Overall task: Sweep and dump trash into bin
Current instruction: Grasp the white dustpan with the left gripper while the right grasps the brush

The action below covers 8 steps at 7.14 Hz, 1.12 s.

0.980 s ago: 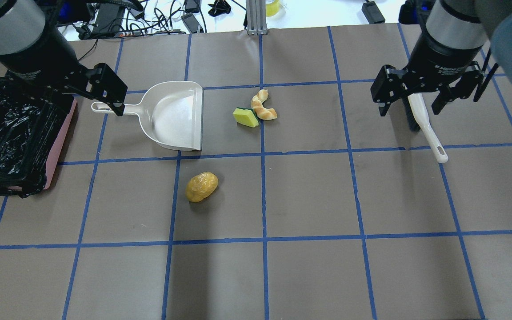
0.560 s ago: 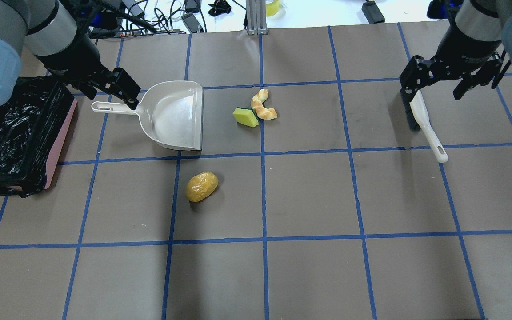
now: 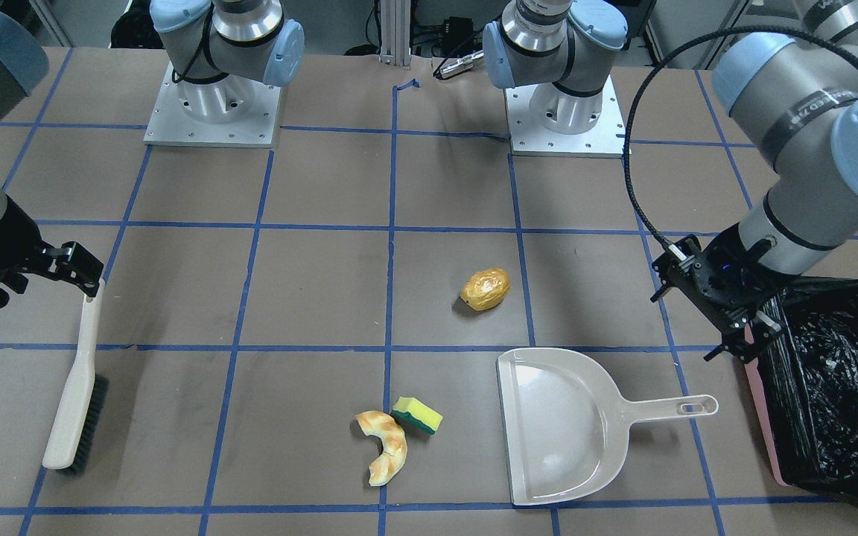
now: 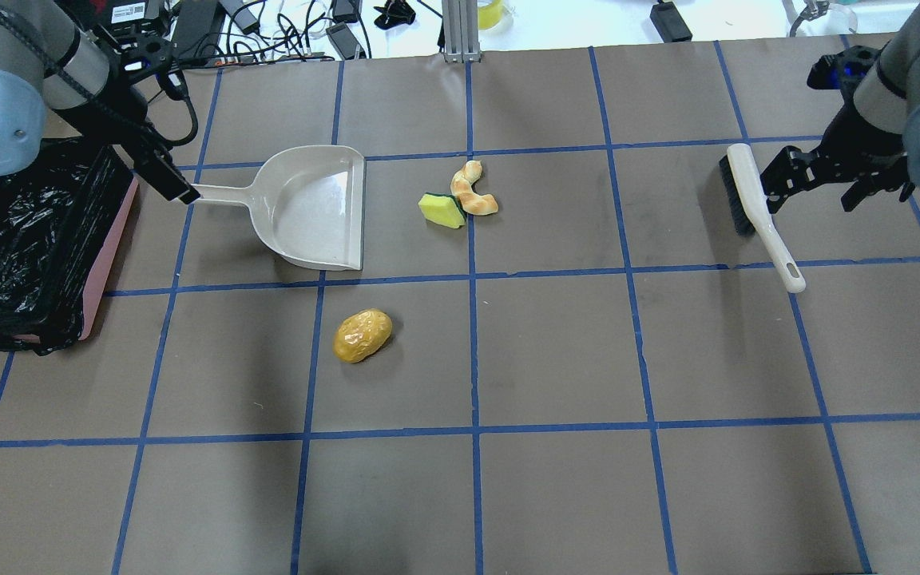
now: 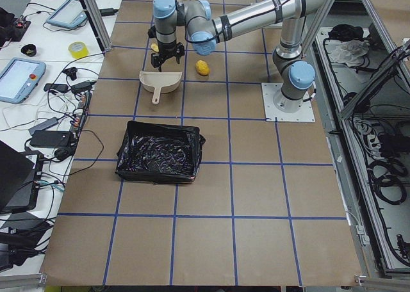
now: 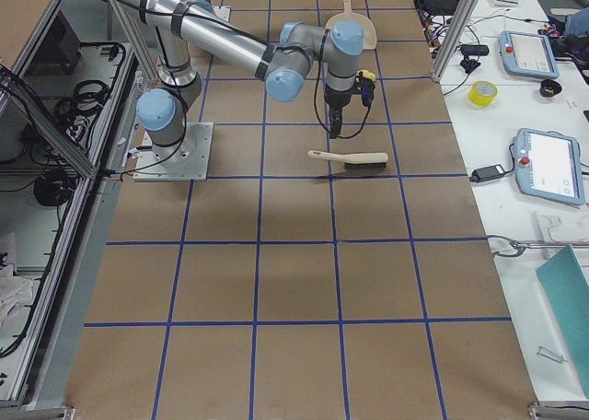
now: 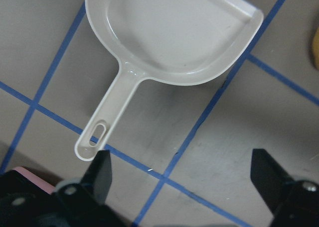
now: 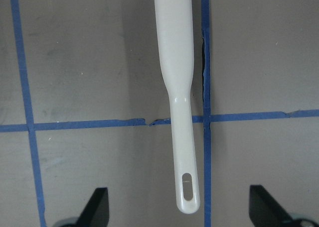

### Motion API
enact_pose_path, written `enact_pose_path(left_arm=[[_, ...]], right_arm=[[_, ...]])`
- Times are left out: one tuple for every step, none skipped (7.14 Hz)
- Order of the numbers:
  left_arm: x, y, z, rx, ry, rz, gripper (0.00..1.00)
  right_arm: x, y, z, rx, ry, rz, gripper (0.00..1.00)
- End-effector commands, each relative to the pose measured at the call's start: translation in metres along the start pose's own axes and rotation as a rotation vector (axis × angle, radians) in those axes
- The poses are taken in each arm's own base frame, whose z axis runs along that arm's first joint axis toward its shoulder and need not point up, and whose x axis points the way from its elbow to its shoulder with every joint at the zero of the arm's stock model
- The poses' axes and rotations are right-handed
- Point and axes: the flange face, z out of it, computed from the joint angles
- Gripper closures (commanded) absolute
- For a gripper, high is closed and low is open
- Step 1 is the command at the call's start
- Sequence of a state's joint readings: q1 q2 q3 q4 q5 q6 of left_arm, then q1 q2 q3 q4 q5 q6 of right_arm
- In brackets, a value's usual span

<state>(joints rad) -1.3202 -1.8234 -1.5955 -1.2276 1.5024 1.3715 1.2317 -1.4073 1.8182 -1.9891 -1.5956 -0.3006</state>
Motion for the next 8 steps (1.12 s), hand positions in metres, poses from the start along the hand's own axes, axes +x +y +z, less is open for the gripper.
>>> enact_pose_path(left_arm=[[-0.032, 0.004, 0.044, -0.023, 0.002, 0.382, 0.0], [-0.045, 0.002, 0.062, -0.023, -0.032, 0.576, 0.0], [-0.044, 0.003, 0.087, -0.018, 0.003, 0.585, 0.0], [-0.05, 0.003, 0.097, -0.023, 0.016, 0.595, 0.0], [-0.058, 0.003, 0.103, -0.022, 0.018, 0.566, 0.0], [-0.064, 0.001, 0.119, -0.021, 0.041, 0.506, 0.0], [-0.066, 0.002, 0.132, -0.018, 0.061, 0.488, 0.0], [-0.067, 0.001, 0.138, -0.016, 0.068, 0.467, 0.0]], right_arm=[[-0.003, 0.01, 0.044, -0.026, -0.008, -0.011, 0.0], [0.001, 0.009, 0.058, -0.046, -0.012, -0.023, 0.0], [0.003, 0.008, 0.06, -0.046, -0.012, -0.047, 0.0], [0.003, 0.008, 0.063, -0.052, -0.014, -0.048, 0.0], [0.004, 0.005, 0.074, -0.069, -0.02, -0.047, 0.0], [0.005, 0.002, 0.081, -0.062, -0.017, -0.046, 0.0], [0.006, -0.001, 0.087, -0.064, -0.018, -0.048, 0.0], [0.007, -0.002, 0.089, -0.065, -0.019, -0.062, 0.01]])
